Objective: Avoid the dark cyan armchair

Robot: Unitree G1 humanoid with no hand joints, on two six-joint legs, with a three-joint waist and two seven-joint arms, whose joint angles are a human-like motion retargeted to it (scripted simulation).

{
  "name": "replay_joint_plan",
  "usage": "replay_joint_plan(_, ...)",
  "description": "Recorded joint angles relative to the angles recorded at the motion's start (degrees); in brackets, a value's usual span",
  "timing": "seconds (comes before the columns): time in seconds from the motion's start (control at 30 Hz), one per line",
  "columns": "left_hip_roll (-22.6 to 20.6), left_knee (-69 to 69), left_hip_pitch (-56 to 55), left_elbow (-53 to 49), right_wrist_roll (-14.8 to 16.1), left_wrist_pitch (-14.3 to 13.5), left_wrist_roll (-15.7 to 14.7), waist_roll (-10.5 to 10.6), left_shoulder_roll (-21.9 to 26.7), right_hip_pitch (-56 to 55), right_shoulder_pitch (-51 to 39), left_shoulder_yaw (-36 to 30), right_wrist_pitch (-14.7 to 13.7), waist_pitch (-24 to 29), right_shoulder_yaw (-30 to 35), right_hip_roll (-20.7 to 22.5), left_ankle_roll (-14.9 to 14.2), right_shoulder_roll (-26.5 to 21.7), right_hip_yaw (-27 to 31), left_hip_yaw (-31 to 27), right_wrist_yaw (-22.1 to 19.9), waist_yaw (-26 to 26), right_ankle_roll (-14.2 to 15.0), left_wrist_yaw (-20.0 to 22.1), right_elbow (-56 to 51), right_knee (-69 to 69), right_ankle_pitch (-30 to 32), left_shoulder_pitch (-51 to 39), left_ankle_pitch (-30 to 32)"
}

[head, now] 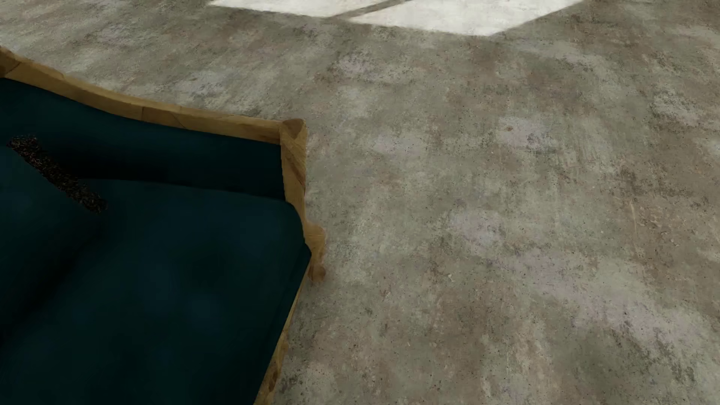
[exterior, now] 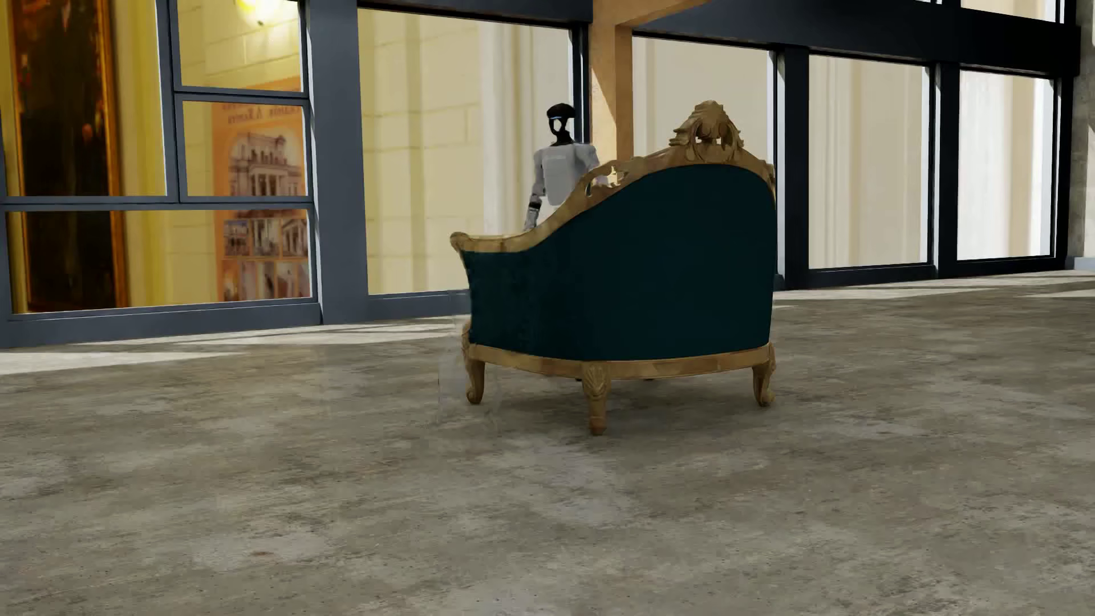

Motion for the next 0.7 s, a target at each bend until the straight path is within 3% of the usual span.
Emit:
replay_joint_plan(0.23,1.2,-3.9,4.5,2.9,0.0,0.0,0.0,0.3,-0.2,0.6,-2.8,-6.4,0.0,-0.8,-1.5,0.7,0.0,2.1,0.0,0.0,0.0,0.0,0.0,0.0,-2.1,-1.0,-1.9,0.1,-2.8)
replay_joint_plan(0.43,1.3,-4.5,5.8,3.5,0.0,0.0,0.0,0.6,0.7,-0.2,-2.0,-4.0,0.0,-0.8,0.8,0.8,0.0,4.1,0.0,0.0,0.0,-1.2,0.0,0.0,-6.7,-0.6,-2.5,-1.3,-4.6)
replay_joint_plan(0.7,2.3,-3.4,6.6,0.9,0.0,0.0,0.0,0.9,1.2,-1.6,-0.3,-0.9,0.0,-1.6,1.8,2.6,0.0,3.5,0.0,0.0,0.0,-4.1,0.0,0.0,-1.5,1.9,-4.4,-1.5,-8.8)
